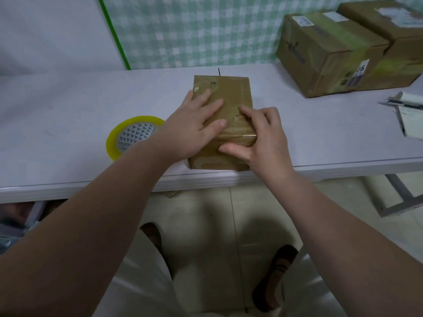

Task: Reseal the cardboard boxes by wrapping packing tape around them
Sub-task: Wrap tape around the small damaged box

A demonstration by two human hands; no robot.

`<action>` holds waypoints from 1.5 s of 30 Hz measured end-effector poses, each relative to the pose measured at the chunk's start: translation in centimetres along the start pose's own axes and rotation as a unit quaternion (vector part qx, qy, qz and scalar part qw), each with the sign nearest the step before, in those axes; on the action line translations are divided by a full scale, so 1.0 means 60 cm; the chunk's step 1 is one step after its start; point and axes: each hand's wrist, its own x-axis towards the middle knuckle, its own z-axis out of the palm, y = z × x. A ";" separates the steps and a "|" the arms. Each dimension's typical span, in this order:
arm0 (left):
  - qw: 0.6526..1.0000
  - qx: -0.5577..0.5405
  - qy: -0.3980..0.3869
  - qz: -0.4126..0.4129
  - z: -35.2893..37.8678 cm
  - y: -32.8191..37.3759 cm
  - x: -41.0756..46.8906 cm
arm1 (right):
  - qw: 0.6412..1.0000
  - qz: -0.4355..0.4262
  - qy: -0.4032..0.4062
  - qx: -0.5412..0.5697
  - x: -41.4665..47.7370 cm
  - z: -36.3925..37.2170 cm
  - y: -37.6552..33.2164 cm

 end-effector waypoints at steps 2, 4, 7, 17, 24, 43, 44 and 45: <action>1.000 0.003 -0.002 -0.001 -0.001 0.000 -0.001 | 0.999 0.013 -0.032 0.002 -0.003 -0.002 0.000; 1.000 0.003 -0.006 -0.005 -0.001 -0.001 -0.001 | 0.996 0.036 -0.077 -0.003 -0.010 -0.008 0.002; 1.000 0.010 -0.008 -0.005 0.001 -0.002 -0.002 | 0.993 0.035 -0.071 -0.083 -0.028 -0.019 -0.001; 0.999 0.036 -0.008 0.015 -0.003 0.001 -0.004 | 0.909 -0.015 -0.264 -0.321 0.011 -0.030 -0.102; 0.998 0.043 -0.011 0.039 -0.009 0.006 -0.008 | 0.898 0.017 -0.323 -0.297 0.068 -0.020 -0.097; 0.995 -0.092 0.019 -0.039 0.004 0.001 -0.005 | 0.998 0.053 0.015 0.026 -0.073 0.012 -0.046; 0.990 -0.126 0.026 -0.052 0.006 0.001 -0.007 | 0.994 0.088 0.009 0.057 -0.071 0.010 -0.043; 0.985 -0.160 0.034 -0.063 0.008 0.000 -0.009 | 0.990 0.115 0.013 0.077 -0.067 0.009 -0.037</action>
